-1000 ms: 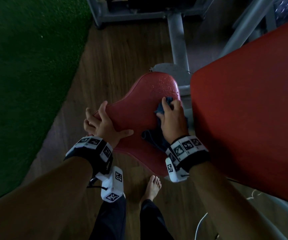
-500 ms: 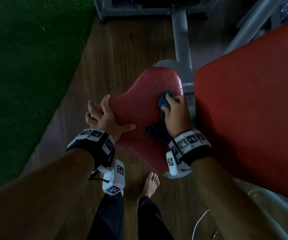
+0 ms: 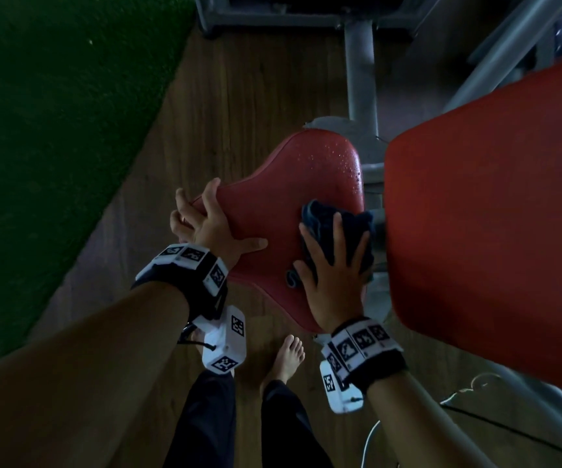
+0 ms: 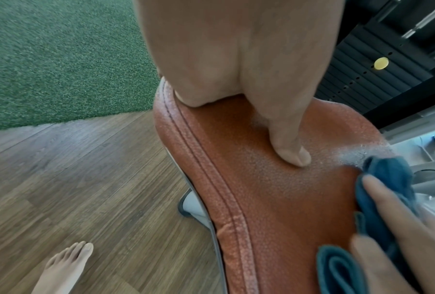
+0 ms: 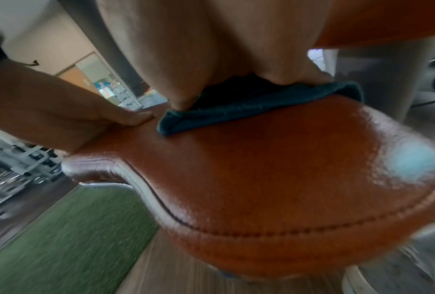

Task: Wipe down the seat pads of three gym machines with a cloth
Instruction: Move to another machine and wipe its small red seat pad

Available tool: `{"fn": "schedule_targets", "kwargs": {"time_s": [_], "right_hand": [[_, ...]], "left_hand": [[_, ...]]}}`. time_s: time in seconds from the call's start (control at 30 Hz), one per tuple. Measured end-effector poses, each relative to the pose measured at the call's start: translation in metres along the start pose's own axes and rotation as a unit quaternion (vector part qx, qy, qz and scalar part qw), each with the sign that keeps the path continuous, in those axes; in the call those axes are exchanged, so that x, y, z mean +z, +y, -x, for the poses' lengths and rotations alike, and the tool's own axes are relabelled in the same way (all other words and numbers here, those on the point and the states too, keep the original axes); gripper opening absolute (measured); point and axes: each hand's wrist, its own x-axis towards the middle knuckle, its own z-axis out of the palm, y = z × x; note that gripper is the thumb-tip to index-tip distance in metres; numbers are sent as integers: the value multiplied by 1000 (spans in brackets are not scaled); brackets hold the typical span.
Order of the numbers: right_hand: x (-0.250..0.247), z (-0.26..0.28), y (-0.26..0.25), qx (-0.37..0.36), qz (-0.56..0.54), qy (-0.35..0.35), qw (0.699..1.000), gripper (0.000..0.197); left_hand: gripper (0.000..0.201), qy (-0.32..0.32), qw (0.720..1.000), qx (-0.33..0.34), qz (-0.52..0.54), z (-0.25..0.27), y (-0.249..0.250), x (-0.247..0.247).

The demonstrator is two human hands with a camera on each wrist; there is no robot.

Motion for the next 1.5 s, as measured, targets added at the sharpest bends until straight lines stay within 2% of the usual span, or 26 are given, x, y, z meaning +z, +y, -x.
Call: {"fn": "schedule_targets", "kwargs": {"time_s": [0.27, 0.37, 0.6, 0.7, 0.83, 0.93, 1.13, 1.23, 1.3, 1.37, 1.43, 1.5], "right_hand": [[-17, -64, -41, -69, 11, -7, 998, 52], [-30, -103, -62, -59, -42, -55, 996, 50], [-70, -178, -67, -11, -51, -64, 997, 45], [-72, -179, -56, -18, -61, -37, 997, 46], [-69, -170, -33, -13, -131, 104, 986, 46], [-66, -157, -16, 22, -156, 160, 974, 36], [-42, -90, 0, 110, -161, 149, 969, 33], [-26, -63, 5, 153, -179, 116, 965, 36], [-25, -65, 4, 139, -161, 135, 968, 32], [-29, -81, 4, 123, -202, 97, 967, 27], [-41, -107, 1, 114, -182, 65, 974, 41], [-51, -130, -2, 121, -165, 45, 978, 46]], "left_hand": [[122, -3, 1000, 0, 3, 2, 0, -1], [121, -19, 1000, -10, 3, 2, 1, -3], [123, -39, 999, -18, 14, 1, 2, -5], [122, -43, 999, -17, 19, 1, 1, -6], [121, -49, 998, -16, 26, 2, 2, -7], [122, -45, 999, -16, 22, 3, 3, -8], [120, -41, 999, -11, 24, 4, 2, -7], [120, -44, 999, -10, 28, 4, 4, -8], [121, -49, 998, -11, 32, 4, 4, -9], [121, -54, 998, -10, 35, 4, 4, -11], [120, -58, 998, -8, 34, 4, 3, -11], [120, -59, 998, -10, 36, 3, 3, -10]]}}
